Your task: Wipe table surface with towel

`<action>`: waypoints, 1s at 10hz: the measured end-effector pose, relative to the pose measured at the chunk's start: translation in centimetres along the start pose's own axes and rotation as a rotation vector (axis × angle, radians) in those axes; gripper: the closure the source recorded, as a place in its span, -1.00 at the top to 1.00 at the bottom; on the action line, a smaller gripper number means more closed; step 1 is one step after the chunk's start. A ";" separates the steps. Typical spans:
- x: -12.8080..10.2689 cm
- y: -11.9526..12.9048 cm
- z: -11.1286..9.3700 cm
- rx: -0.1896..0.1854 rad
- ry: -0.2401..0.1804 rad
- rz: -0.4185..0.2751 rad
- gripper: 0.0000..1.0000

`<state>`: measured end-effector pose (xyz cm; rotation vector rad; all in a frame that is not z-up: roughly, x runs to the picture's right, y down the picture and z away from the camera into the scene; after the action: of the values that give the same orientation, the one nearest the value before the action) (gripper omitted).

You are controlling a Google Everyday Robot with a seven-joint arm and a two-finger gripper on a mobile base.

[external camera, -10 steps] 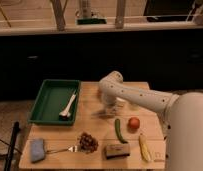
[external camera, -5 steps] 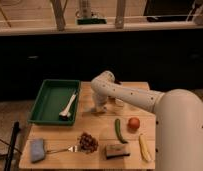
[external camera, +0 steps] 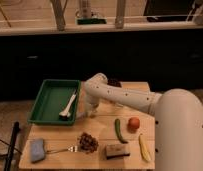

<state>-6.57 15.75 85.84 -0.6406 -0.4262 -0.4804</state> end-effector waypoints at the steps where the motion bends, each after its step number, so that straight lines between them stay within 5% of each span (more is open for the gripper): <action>1: -0.2 1.2 -0.2 -0.023 -0.003 -0.012 -1.00; 5: 2.1 5.4 -1.4 -0.118 0.012 -0.005 -1.00; 10: 7.7 5.0 -1.7 -0.104 0.109 0.153 -1.00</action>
<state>2.79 15.93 86.24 -0.7380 -0.2481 -0.3912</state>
